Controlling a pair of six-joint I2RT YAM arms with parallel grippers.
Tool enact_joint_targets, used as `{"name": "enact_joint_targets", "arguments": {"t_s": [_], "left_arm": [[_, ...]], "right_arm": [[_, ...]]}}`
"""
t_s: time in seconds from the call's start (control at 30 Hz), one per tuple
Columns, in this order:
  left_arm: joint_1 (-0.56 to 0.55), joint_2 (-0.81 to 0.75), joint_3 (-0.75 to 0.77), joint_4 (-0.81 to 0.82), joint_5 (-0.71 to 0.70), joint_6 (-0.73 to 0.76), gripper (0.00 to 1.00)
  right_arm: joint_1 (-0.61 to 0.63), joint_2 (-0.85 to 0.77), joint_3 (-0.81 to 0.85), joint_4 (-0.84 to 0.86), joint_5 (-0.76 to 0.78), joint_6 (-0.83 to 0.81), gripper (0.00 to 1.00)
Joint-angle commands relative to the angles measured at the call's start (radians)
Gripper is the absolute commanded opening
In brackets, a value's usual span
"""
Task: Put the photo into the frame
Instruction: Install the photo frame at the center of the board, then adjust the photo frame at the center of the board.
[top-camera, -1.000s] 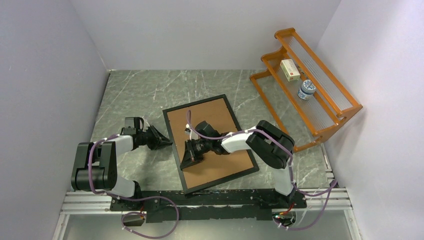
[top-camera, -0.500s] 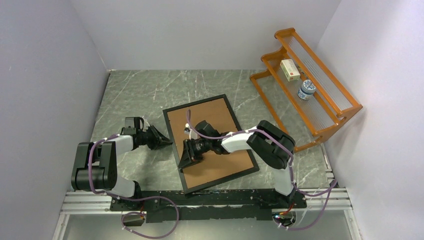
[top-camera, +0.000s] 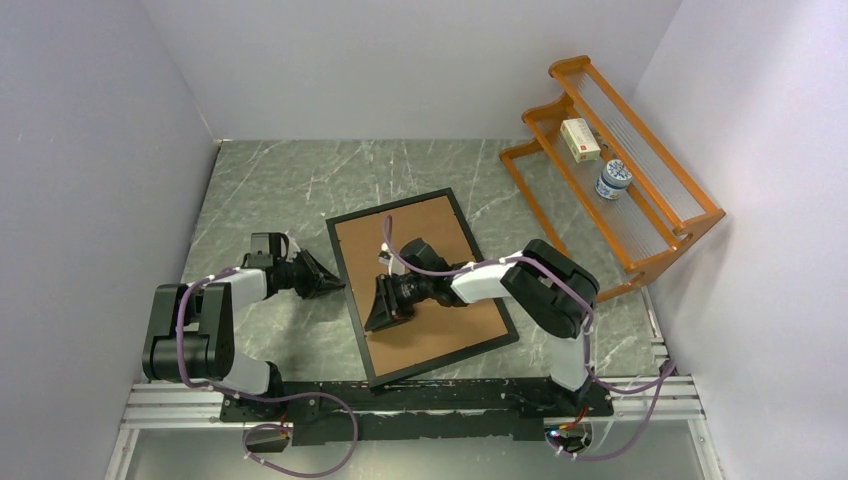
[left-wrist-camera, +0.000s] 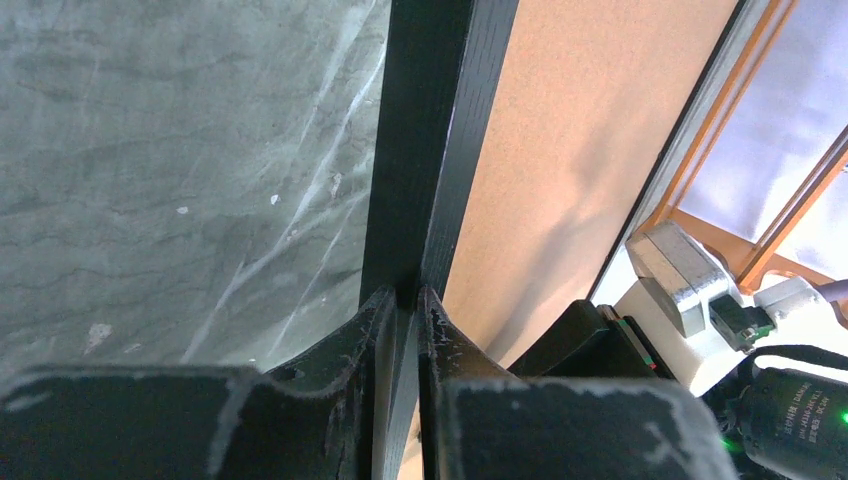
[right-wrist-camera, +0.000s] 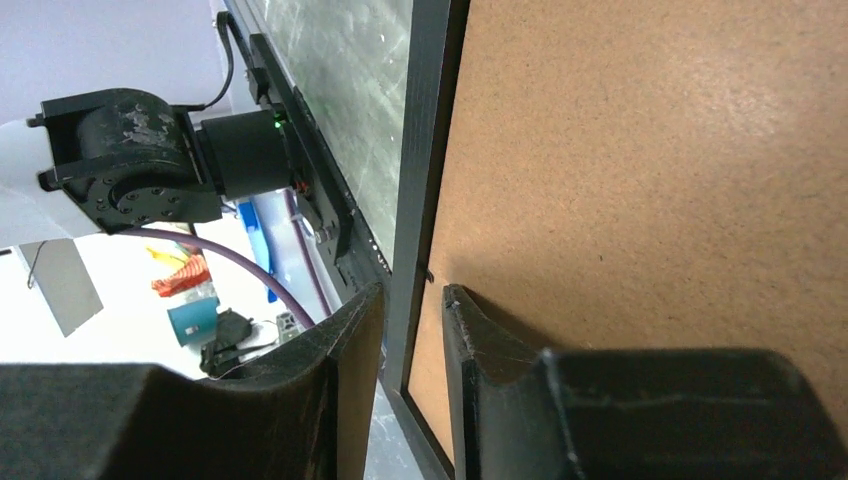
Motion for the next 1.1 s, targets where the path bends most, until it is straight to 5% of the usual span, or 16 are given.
{"name": "enact_joint_targets", "arguments": {"t_s": [0.0,0.17,0.47,0.77,1.07], "left_arm": [[-0.001,0.020,-0.004,-0.077,-0.161,0.046,0.18],[-0.001,-0.004,-0.001,-0.068,-0.132,0.048,0.24],[-0.001,-0.054,0.002,-0.015,-0.014,0.047,0.61],[-0.001,-0.076,0.004,-0.004,-0.023,0.039,0.72],[-0.002,0.024,0.095,-0.002,-0.037,0.021,0.73]], "right_arm": [[-0.030,0.053,-0.077,-0.241,0.275,-0.141,0.36],[-0.034,-0.081,-0.082,-0.233,0.313,-0.164,0.36],[-0.182,-0.412,-0.150,-0.302,0.557,-0.203,0.57],[-0.409,-0.562,-0.159,-0.583,0.903,-0.241,0.76],[-0.522,-0.563,-0.191,-0.600,0.863,-0.278,0.80]]}}
